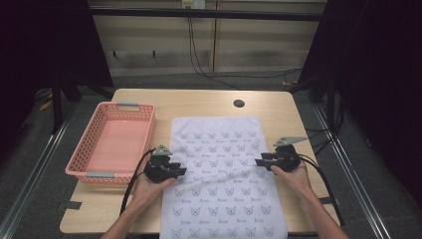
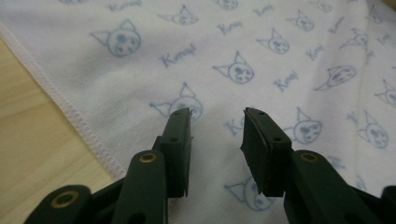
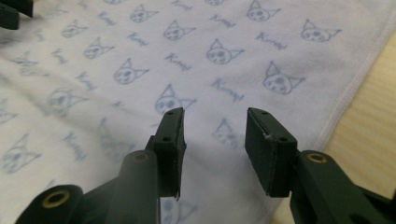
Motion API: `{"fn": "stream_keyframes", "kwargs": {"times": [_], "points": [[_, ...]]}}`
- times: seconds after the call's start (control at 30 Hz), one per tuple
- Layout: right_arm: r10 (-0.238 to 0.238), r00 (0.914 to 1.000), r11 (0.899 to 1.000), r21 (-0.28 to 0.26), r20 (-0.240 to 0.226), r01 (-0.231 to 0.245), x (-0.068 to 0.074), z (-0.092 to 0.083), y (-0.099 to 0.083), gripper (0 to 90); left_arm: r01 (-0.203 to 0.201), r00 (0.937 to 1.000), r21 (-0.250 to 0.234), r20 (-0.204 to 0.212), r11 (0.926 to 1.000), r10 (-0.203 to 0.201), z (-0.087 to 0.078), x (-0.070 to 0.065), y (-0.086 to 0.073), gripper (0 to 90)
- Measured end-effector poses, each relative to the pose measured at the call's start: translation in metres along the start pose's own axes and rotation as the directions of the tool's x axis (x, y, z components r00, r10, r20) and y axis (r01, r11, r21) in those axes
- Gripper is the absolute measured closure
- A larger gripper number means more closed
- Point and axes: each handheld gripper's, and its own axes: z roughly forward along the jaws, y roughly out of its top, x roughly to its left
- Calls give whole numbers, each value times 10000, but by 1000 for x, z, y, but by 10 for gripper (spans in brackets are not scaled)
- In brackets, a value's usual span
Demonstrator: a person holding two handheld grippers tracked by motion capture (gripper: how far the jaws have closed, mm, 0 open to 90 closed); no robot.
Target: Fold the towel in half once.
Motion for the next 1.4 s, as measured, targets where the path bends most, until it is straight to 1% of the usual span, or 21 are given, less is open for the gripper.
{"fn": "stream_keyframes", "kwargs": {"times": [0.03, 0.1, 0.13, 0.23, 0.27, 0.33, 0.43, 0.53, 0.67, 0.73, 0.83, 0.9, 0.97, 1.1, 1.13, 1.2, 1.23, 1.27, 1.3, 1.37, 1.4], "points": [[2, 10000, 9999, 127, -9, -2, -1, 6, 1, 582, -236, 9997, 4, -14, 9997, 236, 0, 1, 0, 626], [-98, 9997, 9991, 416, 202, 89, -2, 15, -1, 579, -413, 9990, -41, -177, 9991, 412, 0, 0, -1, 662], [-167, 9997, 9994, 316, 198, 161, -1, 17, -2, 586, -401, 9990, -102, -194, 9991, 399, 0, 1, -2, 707], [-550, 9962, 9974, 505, 676, 516, 7, 13, -5, 750, -141, 9998, 15, 110, 9999, 141, -2, 5, -4, 863], [-582, 9963, 9972, 507, 632, 551, 8, 11, -7, 805, -3, 9996, -23, 294, 10000, 3, -2, 5, -6, 874], [-578, 9972, 9971, 519, 468, 553, 11, 4, -14, 869, -161, 9988, 110, 472, 9998, 155, -5, 2, -8, 882], [-555, 9982, 9967, 613, 224, 540, 17, -7, -24, 880, -304, 9966, 188, 770, 9994, 288, -9, -9, -15, 886], [-551, 9985, 9965, 635, -29, 552, 26, -19, -37, 881, -715, 9932, 409, 950, 9966, 674, -15, -24, -23, 887], [-522, 9979, 9958, 738, -377, 549, 40, -35, -54, 879, -953, 9858, 723, 1450, 9928, 841, -26, -43, -37, 886], [-605, 9964, 9949, 774, -595, 650, 47, -42, -61, 879, -1077, 9838, 829, 1525, 9907, 942, -31, -53, -43, 886], [-705, 9930, 9922, 956, -953, 796, 58, -52, -71, 879, -1320, 9752, 1026, 1916, 9859, 1106, -42, -72, -58, 886], [-685, 9909, 9905, 1107, -1161, 815, 65, -60, -77, 879, -1272, 9727, 1168, 2093, 9850, 1008, -48, -79, -65, 886], [-651, 9874, 9884, 1268, -1442, 837, 72, -65, -82, 877, -1476, 9640, 1334, 2408, 9800, 1124, -54, -87, -72, 885], [-644, 9808, 9809, 1689, -1842, 961, 83, -72, -87, 860, -1711, 9550, 1481, 2680, 9741, 1270, -57, -92, -75, 874], [-757, 9806, 9804, 1656, -1809, 1062, 84, -72, -87, 834, -1602, 9569, 1330, 2640, 9781, 1208, -54, -89, -71, 866], [-623, 9849, 9900, 1153, -1615, 816, 78, -71, -81, 741, -1401, 9646, 1077, 2389, 9843, 1112, -48, -81, -59, 817], [-517, 9881, 9942, 861, -1448, 646, 73, -70, -77, 725, -1174, 9642, 889, 2485, 9891, 922, -45, -76, -52, 805], [-527, 9902, 9969, 511, -1292, 597, 66, -69, -70, 707, -1037, 9666, 704, 2421, 9921, 839, -43, -72, -46, 794], [-494, 9925, 9981, 301, -1117, 530, 61, -68, -65, 682, -1126, 9743, 692, 2034, 9912, 965, -37, -68, -36, 782], [-437, 9971, 9990, -85, -619, 432, 43, -61, -48, 665, -1128, 9790, 520, 1764, 9923, 1021, -28, -58, -22, 737], [-395, 9987, 9991, -194, -335, 389, 35, -57, -41, 653, -755, 9820, 371, 1764, 9965, 678, -23, -52, -17, 730]]}}
